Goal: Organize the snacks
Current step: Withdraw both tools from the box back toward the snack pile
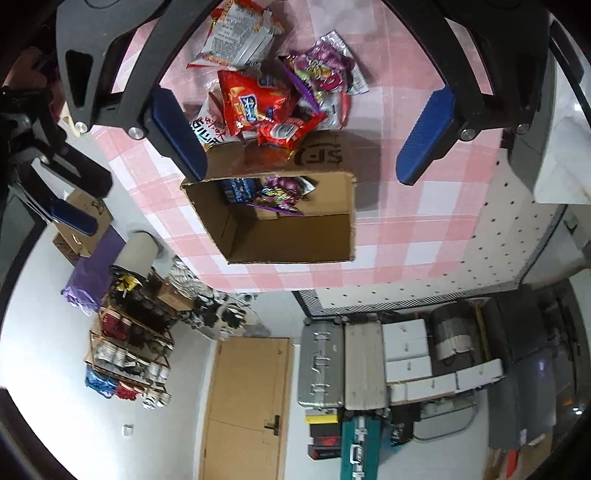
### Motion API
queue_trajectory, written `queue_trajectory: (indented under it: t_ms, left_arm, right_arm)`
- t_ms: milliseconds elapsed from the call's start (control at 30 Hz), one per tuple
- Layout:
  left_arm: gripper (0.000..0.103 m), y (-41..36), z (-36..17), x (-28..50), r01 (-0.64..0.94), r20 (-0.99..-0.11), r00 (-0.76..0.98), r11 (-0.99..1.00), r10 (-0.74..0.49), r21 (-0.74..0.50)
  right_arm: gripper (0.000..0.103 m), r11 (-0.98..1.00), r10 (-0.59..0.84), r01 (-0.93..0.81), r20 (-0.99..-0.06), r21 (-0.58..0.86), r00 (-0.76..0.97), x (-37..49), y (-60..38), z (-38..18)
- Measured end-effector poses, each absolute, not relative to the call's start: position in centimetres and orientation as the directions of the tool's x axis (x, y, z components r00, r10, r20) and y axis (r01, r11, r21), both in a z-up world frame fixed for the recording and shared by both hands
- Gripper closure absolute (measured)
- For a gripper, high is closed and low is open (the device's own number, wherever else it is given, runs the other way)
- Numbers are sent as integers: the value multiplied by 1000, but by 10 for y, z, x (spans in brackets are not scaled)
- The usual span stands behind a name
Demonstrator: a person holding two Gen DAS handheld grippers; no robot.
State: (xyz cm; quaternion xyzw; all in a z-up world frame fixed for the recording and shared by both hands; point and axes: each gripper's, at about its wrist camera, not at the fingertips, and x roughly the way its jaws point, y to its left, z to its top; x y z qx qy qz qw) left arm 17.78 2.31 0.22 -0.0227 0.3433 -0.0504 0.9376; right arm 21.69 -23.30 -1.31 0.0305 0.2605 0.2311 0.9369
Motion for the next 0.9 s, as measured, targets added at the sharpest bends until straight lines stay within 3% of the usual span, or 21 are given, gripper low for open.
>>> queue_trajectory:
  t_ms: [500,900]
  left_arm:
    - [1,33,9,96,76,-618,774,989,-139,-126]
    - [1,27,-32,64,152,-649,721,969,-244,-196]
  right_arm:
    - [4,897,438,-415,-446,155,780,147,-237,-6]
    - [1,892,444,-433,-423,129,789,103,-238,-12]
